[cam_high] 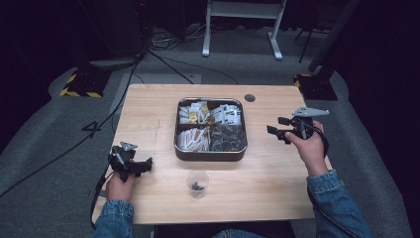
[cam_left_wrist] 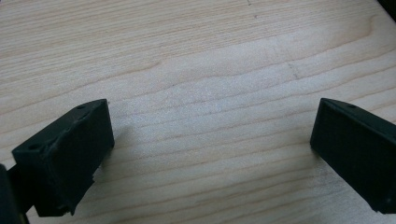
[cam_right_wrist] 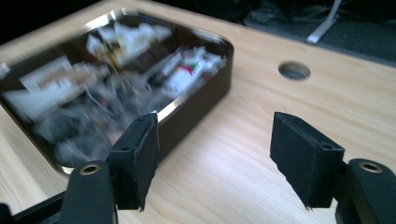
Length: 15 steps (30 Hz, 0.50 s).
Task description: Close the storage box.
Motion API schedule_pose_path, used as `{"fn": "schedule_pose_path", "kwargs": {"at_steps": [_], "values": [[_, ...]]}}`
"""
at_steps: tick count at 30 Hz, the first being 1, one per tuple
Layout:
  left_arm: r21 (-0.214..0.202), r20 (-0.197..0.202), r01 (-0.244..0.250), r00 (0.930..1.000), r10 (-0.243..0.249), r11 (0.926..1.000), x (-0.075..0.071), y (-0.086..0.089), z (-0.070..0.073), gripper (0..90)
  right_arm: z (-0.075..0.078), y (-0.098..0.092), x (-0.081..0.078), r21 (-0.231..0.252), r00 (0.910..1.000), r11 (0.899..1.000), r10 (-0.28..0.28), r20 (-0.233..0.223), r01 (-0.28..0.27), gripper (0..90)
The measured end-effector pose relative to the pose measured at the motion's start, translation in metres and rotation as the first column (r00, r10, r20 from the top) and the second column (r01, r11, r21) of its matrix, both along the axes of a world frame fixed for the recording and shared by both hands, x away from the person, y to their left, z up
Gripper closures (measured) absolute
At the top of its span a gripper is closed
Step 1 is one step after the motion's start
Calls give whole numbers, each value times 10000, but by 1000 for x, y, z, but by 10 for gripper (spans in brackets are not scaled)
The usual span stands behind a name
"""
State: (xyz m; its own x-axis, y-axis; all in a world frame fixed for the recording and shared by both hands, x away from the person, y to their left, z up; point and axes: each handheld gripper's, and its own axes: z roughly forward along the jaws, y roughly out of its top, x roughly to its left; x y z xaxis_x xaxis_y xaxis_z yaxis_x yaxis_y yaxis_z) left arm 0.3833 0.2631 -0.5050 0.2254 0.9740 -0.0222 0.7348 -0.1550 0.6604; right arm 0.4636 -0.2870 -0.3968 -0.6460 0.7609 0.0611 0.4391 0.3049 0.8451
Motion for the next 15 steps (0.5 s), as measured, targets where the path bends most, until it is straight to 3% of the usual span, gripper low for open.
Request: {"fn": "schedule_pose_path", "kwargs": {"at_steps": [2,7,15], "values": [[-3,-1,0,10000,0,10000,0,0,0,0,-3,-5,0,-143,9999,9999,39,-130,-41,335],[-1,-1,12,10000,-12,10000,0,0,0,0,-9,-22,1,-372,9986,9982,-475,-233,466,334],[-31,-7,104,9999,-104,9999,2,0,0,0,-30,-42,4,-479,9936,9946,-945,-623,916,333]]}}
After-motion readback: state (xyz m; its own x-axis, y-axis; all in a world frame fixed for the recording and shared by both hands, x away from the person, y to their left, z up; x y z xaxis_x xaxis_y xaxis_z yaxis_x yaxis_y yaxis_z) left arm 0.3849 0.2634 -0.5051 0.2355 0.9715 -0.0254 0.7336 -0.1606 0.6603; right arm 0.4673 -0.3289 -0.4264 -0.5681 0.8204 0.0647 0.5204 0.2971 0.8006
